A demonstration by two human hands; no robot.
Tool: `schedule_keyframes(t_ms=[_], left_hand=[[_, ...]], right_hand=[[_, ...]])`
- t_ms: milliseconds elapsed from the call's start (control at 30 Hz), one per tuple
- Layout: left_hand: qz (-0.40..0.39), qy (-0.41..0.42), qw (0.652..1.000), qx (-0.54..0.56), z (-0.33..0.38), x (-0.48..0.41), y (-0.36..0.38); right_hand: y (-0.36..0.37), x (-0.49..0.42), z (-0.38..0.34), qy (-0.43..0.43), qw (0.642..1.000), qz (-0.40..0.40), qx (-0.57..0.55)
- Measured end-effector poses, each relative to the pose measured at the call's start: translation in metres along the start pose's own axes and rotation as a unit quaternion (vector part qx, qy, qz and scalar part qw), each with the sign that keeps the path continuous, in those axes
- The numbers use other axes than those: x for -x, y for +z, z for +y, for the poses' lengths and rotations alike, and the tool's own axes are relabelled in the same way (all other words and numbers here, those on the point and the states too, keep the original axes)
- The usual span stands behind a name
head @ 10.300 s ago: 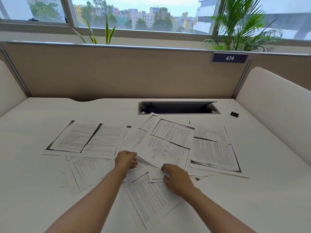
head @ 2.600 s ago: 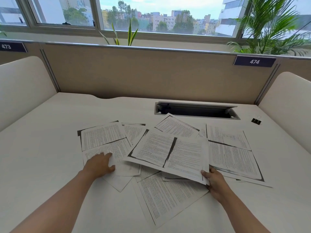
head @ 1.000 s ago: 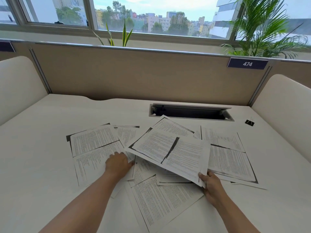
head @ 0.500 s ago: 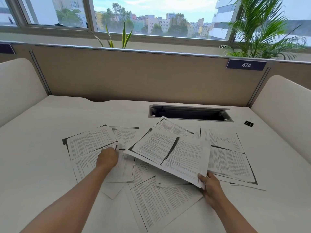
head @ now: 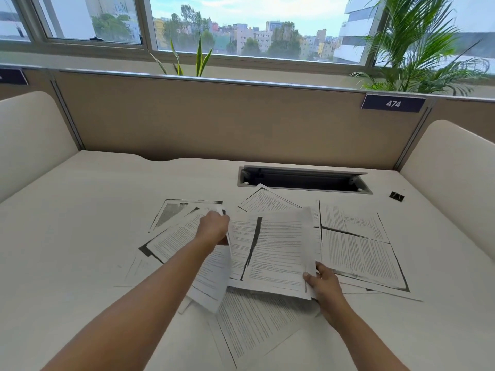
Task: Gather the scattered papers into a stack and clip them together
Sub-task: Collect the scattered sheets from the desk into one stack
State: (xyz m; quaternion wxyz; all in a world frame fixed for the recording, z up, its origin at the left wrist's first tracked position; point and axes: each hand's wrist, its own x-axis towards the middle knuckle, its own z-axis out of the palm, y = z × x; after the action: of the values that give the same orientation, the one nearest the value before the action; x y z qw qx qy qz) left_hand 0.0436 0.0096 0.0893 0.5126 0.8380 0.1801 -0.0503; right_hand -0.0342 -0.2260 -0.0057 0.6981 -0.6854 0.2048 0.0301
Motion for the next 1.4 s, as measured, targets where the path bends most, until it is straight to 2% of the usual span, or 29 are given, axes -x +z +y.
schedule_keyframes(t_ms=[67, 167, 300, 433, 633, 800, 933, 1000, 1100, 1200, 1400], left_hand=[[-0.046, -0.045, 0.993, 0.095, 0.005, 0.005, 0.012], [-0.114, -0.088, 0.965, 0.220, 0.013, 0.019, 0.026], [-0.152, -0.111, 0.937, 0.294, 0.017, 0.034, 0.044], [-0.210, -0.116, 0.941, 0.238, 0.008, 0.036, 0.057], [-0.211, -0.099, 0.964, 0.125, -0.016, 0.029, 0.058], [-0.199, -0.112, 0.967, 0.116, -0.028, 0.028, 0.055], [-0.196, -0.109, 0.967, 0.121, -0.031, 0.025, 0.053], [-0.165, -0.090, 0.975, 0.116, -0.032, 0.023, 0.051], [-0.049, -0.050, 0.993, 0.091, -0.039, 0.018, 0.036], [0.062, -0.043, 0.997, 0.026, -0.053, 0.011, 0.013], [0.112, -0.062, 0.992, 0.013, -0.084, 0.004, -0.027]], right_hand=[[0.001, 0.002, -0.001, -0.005, 1.000, -0.011, 0.020], [0.002, 0.007, -0.002, -0.013, 0.998, -0.039, 0.049], [0.005, 0.010, 0.001, -0.011, 0.995, -0.072, 0.068], [0.008, 0.011, 0.001, 0.018, 0.995, -0.072, 0.069], [0.005, 0.008, 0.002, 0.055, 0.997, -0.059, 0.014], [0.008, 0.011, 0.002, 0.051, 0.992, -0.102, 0.054], [0.011, 0.011, 0.004, 0.044, 0.990, -0.104, 0.085], [0.011, 0.012, 0.003, 0.047, 0.991, -0.103, 0.067], [0.005, 0.013, 0.000, 0.048, 0.992, -0.111, 0.031], [-0.007, 0.014, -0.002, 0.051, 0.989, -0.135, -0.014], [-0.026, 0.011, -0.003, 0.018, 0.983, -0.178, -0.033]])
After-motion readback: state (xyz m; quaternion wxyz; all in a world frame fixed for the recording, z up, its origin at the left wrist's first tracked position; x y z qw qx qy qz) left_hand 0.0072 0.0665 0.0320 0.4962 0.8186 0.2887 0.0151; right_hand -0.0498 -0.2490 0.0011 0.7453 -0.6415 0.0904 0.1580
